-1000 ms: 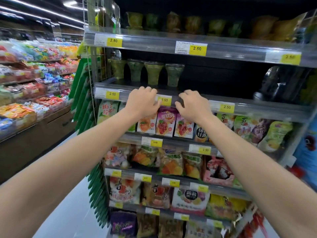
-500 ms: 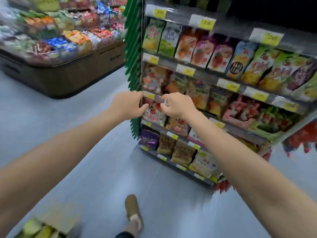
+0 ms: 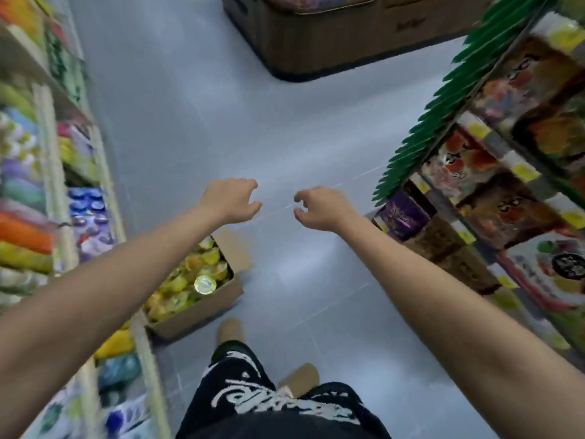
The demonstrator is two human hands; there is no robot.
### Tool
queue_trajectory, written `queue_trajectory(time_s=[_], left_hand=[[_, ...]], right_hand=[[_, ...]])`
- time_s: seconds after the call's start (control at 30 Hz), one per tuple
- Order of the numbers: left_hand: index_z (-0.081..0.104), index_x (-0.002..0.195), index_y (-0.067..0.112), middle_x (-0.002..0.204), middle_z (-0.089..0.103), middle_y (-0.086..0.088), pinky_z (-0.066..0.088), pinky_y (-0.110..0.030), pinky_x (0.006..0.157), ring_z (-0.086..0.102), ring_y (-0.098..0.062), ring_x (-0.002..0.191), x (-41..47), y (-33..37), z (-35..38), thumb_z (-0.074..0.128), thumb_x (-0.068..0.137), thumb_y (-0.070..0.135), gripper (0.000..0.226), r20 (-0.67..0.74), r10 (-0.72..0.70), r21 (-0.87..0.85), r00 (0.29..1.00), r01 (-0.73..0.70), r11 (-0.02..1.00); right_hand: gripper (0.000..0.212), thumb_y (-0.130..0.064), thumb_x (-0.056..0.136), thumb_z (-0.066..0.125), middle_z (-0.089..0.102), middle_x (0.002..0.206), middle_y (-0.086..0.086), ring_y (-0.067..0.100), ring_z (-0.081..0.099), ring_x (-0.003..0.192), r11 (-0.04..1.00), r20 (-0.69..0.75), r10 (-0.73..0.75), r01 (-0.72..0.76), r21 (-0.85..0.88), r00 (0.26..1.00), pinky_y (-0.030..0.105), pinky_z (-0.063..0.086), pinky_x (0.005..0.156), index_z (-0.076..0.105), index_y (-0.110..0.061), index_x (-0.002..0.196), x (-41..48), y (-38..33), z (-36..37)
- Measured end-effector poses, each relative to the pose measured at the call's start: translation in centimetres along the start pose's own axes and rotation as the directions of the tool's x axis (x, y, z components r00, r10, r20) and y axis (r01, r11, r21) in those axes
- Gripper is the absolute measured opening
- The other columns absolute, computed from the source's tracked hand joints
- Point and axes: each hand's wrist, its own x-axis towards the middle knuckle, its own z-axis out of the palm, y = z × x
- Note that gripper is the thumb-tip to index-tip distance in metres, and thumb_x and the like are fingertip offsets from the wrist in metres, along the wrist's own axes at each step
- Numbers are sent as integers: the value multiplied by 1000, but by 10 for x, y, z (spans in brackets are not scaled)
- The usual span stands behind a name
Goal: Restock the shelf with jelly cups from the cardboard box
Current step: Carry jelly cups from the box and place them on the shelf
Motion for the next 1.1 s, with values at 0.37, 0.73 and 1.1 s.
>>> queue_trajectory(time_s=[0.37,0.73,1.1], left_hand=[[52,133,15,133,57,-10,44,-37,94,52,-30,123,-60,-210,36,48,94,39,46,121,-392,11,912,394,919],[51,125,9,119,58,-12,43,-36,79,55,-33,109,-68,-343,116,49,92,29,39,259,-552,-103,792,591,800],[33,140,15,143,39,-8,35,-43,100,38,-30,130,7,-383,289,53,89,39,60,389,-600,-176,699,695,697]], right_hand=[[38,-33,93,46,62,123,7,29,53,119,960,264,-250,275,-61,931,39,45,91,57,-19,127,138,-181,66],[36,-34,87,46,66,109,5,31,60,104,922,441,-320,383,-59,838,36,49,78,59,-20,118,249,-287,156],[46,-32,89,48,56,127,10,34,50,119,894,534,-351,445,-53,769,40,46,89,47,-14,132,356,-291,332]])
